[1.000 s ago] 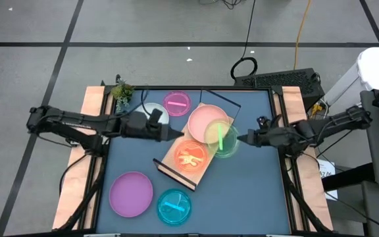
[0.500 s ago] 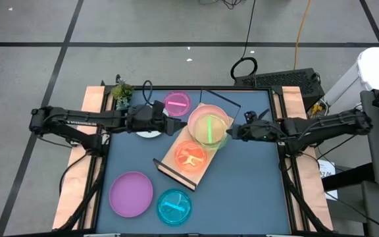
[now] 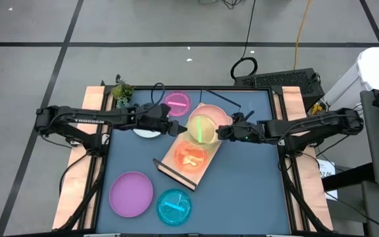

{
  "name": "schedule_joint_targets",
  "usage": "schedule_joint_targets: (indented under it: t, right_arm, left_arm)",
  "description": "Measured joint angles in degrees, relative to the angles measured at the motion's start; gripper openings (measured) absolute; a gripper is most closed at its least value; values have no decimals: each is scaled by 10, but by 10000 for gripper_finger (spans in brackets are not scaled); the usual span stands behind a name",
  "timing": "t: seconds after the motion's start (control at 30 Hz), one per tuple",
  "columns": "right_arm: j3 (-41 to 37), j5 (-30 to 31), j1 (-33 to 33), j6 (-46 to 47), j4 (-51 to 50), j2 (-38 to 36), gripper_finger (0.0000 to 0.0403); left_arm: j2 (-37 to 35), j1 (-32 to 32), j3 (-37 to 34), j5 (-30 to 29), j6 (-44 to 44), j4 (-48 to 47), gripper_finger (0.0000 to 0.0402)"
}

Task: Place and stack plates onto a shelf
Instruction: Stack the green plate on top of the orange plate on the shelf

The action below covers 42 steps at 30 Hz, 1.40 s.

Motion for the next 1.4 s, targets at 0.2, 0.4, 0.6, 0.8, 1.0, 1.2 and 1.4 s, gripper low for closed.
schedule_joint_targets:
  t: [0.2, 0.4, 0.6, 0.8, 1.0, 1.2, 1.4]
  right_arm:
    - [0, 0, -5, -1, 22, 17, 0]
    - [0, 1, -10, -4, 25, 20, 0]
    - [0, 1, -19, -15, 25, 20, 0]
    - [0, -1, -24, -24, 25, 20, 0]
    - [0, -1, -24, -26, 25, 20, 0]
    - [0, -1, -24, -27, 25, 20, 0]
    - [0, 0, -24, -40, 30, 20, 3]
  left_arm:
    - [0, 19, 0, 30, -2, -15, 296]
    - [0, 23, 0, 30, -6, -15, 253]
    - [17, 22, 0, 30, -15, 9, 223]
    - [26, 22, 0, 27, -17, 23, 186]
    - [27, 22, 0, 25, -16, 21, 130]
    - [27, 22, 0, 24, -17, 13, 77]
    - [27, 22, 0, 6, -24, 3, 34]
